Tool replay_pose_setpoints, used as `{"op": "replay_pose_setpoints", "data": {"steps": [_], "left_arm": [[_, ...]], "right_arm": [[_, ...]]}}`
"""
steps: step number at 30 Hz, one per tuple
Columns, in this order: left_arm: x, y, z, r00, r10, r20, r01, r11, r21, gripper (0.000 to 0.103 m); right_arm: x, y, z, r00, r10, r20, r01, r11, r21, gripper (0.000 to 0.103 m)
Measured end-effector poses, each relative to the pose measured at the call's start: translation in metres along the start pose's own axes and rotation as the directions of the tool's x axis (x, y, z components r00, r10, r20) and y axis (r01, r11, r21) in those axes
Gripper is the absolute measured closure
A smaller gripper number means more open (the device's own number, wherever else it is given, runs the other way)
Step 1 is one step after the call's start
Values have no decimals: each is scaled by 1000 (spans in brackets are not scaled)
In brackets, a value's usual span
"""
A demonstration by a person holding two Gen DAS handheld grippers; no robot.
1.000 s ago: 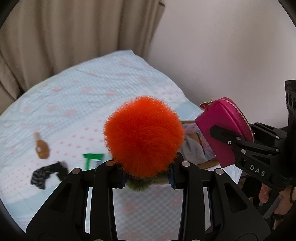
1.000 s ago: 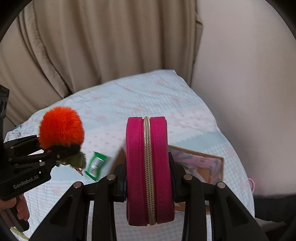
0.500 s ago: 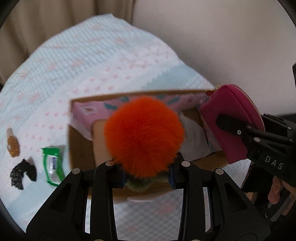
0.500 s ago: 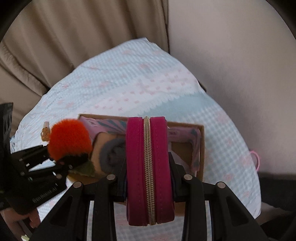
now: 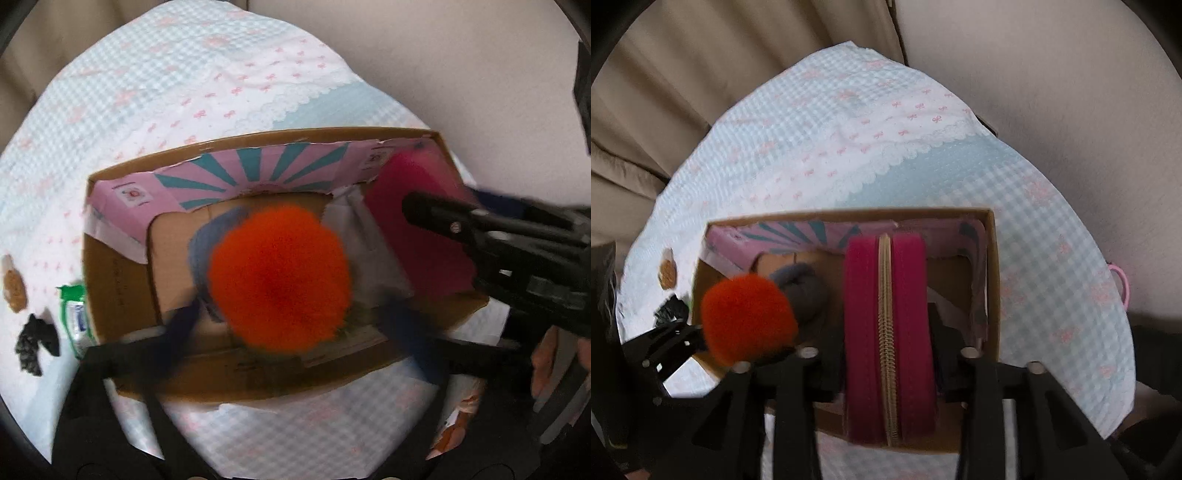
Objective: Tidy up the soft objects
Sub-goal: 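Release the pompom into the box with the left tool while the right tool releases the pouch, then withdraw both open tools from the box toward the remaining items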
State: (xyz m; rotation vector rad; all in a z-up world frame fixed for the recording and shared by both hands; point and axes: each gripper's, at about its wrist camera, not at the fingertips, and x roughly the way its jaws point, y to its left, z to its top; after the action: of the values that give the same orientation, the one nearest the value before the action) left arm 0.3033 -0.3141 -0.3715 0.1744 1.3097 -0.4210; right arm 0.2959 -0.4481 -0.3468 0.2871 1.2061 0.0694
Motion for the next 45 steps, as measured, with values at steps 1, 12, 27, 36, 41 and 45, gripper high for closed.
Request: {"op": "replay_pose_setpoints", "data": {"steps": [1, 12, 27, 36, 41, 45], "left_arm": [[-1, 0, -1, 1000, 1, 7, -1, 1000, 5, 0], [-22, 0, -10, 1000, -2, 30, 1, 1000, 18, 0], [-155, 32, -53, 981, 7, 195, -6, 1000, -3, 0], [-275, 80, -109, 931, 43, 363, -16, 997, -77, 0], [-330, 120, -152, 889, 112, 445, -52, 988, -146, 0], [-363, 164, -196, 855, 172, 488, -73, 974, -215, 0]], "right_arm": [[-2, 0, 2, 1000, -1, 15, 1, 1000, 6, 18], [-26, 2, 1, 995, -19, 100, 23, 999, -45, 0], [-140, 70, -21, 958, -36, 285, 72, 991, -115, 0], [-238, 164, -48, 912, 1, 411, 86, 977, -193, 0], [-267, 220, -76, 892, -6, 452, 119, 968, -223, 0], [-277, 260, -101, 871, 17, 492, 121, 961, -248, 0]]}}
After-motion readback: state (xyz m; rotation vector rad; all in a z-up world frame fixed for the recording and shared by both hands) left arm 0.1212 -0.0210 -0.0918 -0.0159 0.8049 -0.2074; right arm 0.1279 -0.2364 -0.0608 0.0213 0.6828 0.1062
